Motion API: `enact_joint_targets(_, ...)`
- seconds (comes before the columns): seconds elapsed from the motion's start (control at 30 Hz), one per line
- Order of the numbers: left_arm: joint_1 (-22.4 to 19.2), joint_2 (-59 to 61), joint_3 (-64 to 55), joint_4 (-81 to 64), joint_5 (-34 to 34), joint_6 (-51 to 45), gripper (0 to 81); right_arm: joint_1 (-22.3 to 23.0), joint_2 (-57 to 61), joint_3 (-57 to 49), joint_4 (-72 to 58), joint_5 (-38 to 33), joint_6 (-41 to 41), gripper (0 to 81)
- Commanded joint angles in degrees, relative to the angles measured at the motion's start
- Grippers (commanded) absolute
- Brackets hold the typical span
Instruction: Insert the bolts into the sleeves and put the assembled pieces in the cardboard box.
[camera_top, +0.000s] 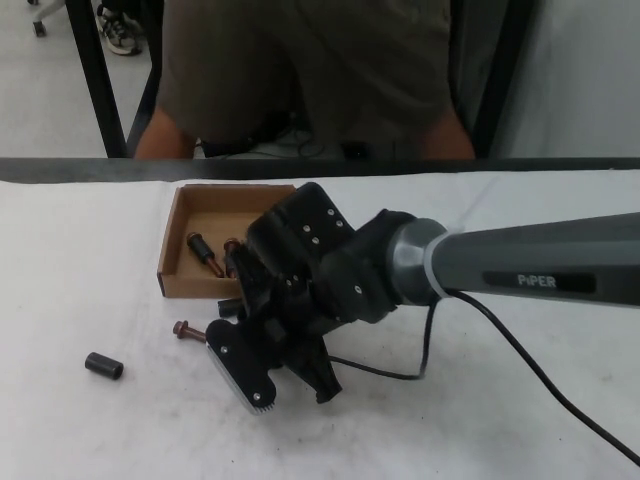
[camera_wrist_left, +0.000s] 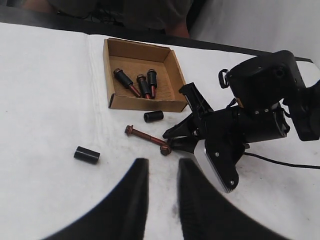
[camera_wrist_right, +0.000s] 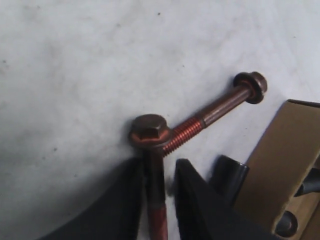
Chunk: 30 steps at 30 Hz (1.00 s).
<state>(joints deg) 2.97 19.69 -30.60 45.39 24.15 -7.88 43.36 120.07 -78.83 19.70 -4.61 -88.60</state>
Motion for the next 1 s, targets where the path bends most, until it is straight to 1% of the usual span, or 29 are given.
enact_joint_targets(0.0, -0.25, -0.32, 0.06, -0.67, -0.5, 1.05, 20.3, 0.09, 2.09, -1.42, 1.77, -0.12, -0.46, 22.5)
enact_joint_targets(0.13, -0.25, -0.32, 0.06, -0.67, -0.5, 1.05, 20.3, 0.09, 2.13, -2.78, 6.36, -0.12, -0.46, 22.5)
enact_joint_targets(0.2, -0.25, -0.32, 0.06, -0.67, -0.5, 1.05, 20.3, 0.09, 2.13, -3.07, 7.96, 0.02, -0.5, 20.0)
enact_joint_targets(0.27, -0.25, -0.32, 0.06, -0.67, -0.5, 1.05, 20.3, 0.09, 2.13, -3.08, 8.63, 0.02, -0.5, 12.5)
enact_joint_targets(0.33, -0.25, -0.32, 0.06, -0.67, -0.5, 1.05, 20.3, 0.09, 2.13, -3.08, 8.82, 0.02, -0.59, 2.4)
enact_joint_targets(0.37, -0.25, -0.32, 0.06, -0.67, -0.5, 1.05, 20.3, 0.09, 2.13, -3.08, 8.81, 0.61, -0.59, 0.1)
enact_joint_targets(0.57, -0.25, -0.32, 0.06, -0.67, -0.5, 1.05, 20.3, 0.09, 2.13, -3.08, 8.81, 6.7, -0.95, 0.3)
enact_joint_targets(0.63, -0.25, -0.32, 0.06, -0.67, -0.5, 1.05, 20.3, 0.36, 1.88, -3.08, 8.81, 8.47, 0.72, 0.3)
enact_joint_targets(0.87, -0.25, -0.32, 0.06, -0.67, -0.5, 1.05, 20.3, 2.44, -3.58, -3.08, 10.54, 8.91, 13.42, 0.3)
enact_joint_targets(0.97, -0.25, -0.32, 0.06, -0.67, -0.5, 0.3, 20.3, 3.33, -8.25, -3.08, 11.88, 7.11, 19.45, 0.3)
